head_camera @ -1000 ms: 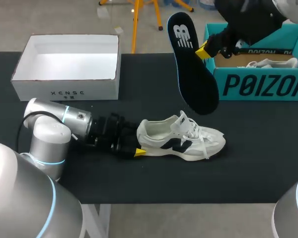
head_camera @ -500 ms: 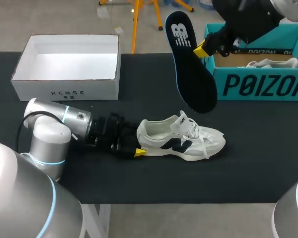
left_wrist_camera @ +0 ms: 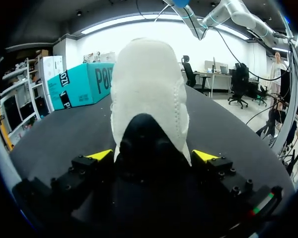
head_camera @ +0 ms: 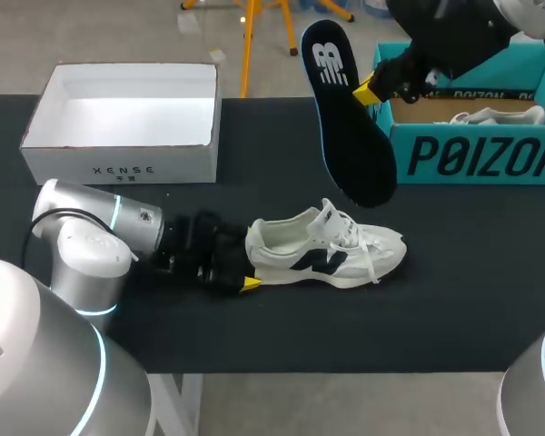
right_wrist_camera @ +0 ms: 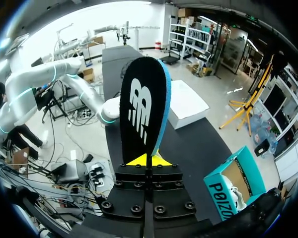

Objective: Take the shoe out of the shoebox, open the shoe tongue, remove and reinsert the insole, then place the shoe into the shoebox

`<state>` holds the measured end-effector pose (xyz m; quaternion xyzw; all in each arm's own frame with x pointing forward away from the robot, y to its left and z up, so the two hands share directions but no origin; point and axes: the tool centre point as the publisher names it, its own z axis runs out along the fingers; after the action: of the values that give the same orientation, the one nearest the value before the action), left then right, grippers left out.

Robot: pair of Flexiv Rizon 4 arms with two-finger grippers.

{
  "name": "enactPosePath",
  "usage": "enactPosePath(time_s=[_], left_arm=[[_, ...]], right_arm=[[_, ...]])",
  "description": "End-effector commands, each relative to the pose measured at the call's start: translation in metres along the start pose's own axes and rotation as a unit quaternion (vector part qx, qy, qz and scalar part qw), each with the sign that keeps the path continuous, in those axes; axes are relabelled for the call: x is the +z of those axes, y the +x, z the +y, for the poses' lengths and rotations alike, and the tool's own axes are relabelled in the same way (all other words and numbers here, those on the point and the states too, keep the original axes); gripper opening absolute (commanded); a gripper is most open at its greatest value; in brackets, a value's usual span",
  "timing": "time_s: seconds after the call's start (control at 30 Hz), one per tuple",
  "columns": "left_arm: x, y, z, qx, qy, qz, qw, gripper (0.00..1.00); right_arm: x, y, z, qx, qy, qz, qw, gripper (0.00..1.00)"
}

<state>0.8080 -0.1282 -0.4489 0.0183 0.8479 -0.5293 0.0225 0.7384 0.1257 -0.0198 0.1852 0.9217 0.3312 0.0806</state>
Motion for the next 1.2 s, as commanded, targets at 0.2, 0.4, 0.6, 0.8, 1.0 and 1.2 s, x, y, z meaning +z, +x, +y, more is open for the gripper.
enactPosePath(time_s=[0.2, 0.4, 0.6, 0.8, 1.0, 1.2], left_arm=[[-0.034, -0.003, 0.016, -0.004, -0.08, 0.009, 0.997, 1.0], [-0.05, -0.015, -0.001, 0.008, -0.15, 0.013, 0.989, 1.0], [-0.066, -0.019, -0.034, 0.045, -0.26, 0.028, 0.964, 1.0], [-0.067, -0.014, -0.048, 0.043, -0.316, 0.054, 0.946, 1.0], [-0.075, -0.009, -0.056, 0.041, -0.352, 0.053, 0.933, 1.0], [-0.089, -0.003, -0.066, 0.048, -0.372, 0.04, 0.926, 1.0]], right_arm=[[0.002, -0.001, 0.003, 0.001, 0.003, 0.0, 1.0, 0.0], [0.002, -0.001, 0.003, 0.001, 0.003, 0.0, 1.0, 0.0], [0.002, -0.001, 0.003, 0.001, 0.003, 0.0, 1.0, 0.0], [0.002, -0.001, 0.003, 0.001, 0.003, 0.0, 1.0, 0.0], [0.002, -0.001, 0.003, 0.001, 0.003, 0.0, 1.0, 0.0], [0.002, -0.001, 0.003, 0.001, 0.003, 0.0, 1.0, 0.0]])
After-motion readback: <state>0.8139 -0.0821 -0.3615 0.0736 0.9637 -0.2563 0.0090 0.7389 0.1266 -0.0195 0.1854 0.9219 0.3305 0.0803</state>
